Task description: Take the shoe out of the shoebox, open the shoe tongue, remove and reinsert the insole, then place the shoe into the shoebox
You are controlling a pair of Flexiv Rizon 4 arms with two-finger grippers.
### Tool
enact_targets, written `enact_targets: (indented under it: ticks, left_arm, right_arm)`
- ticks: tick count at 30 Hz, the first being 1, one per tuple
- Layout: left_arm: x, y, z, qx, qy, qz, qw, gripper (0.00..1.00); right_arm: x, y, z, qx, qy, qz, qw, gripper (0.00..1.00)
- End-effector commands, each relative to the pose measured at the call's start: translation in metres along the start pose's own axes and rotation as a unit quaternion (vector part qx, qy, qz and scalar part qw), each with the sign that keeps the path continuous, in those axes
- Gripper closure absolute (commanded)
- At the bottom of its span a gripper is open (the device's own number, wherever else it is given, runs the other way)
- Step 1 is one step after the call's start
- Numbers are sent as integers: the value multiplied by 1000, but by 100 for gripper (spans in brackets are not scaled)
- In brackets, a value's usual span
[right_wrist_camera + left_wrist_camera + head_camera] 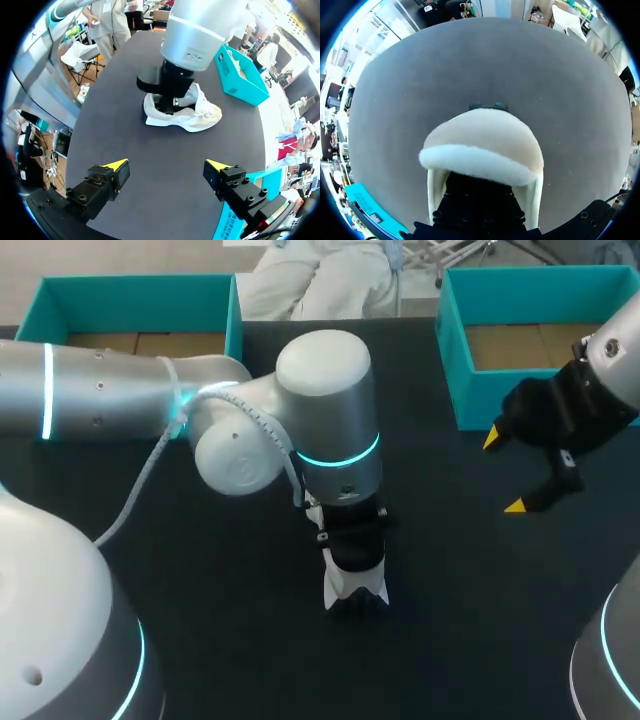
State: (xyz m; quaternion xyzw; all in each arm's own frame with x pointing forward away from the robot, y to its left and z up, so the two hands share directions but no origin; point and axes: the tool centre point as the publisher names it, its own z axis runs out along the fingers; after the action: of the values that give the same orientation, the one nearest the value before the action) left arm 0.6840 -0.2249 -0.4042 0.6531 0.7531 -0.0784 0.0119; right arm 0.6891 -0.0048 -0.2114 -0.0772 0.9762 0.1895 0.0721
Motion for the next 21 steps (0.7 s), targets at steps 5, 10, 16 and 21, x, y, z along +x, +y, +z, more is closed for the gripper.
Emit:
enact_targets:
  ticks: [5, 10, 16, 21]
  left_arm:
    - [14, 19, -26, -15, -20, -4, 1000, 100]
    - [1, 28, -24, -26, -25, 0, 999, 100]
    - [-8, 36, -6, -40, -13, -1, 999, 100]
    - [-2, 37, 1, -41, -2, -2, 999, 100]
  right_arm:
    - [0, 1, 1, 1, 0, 1, 1000, 0]
    - [0, 1, 1, 1, 0, 1, 1000, 0]
    - [0, 1, 1, 1, 0, 1, 1000, 0]
    - [0, 1, 1, 1, 0, 1, 1000, 0]
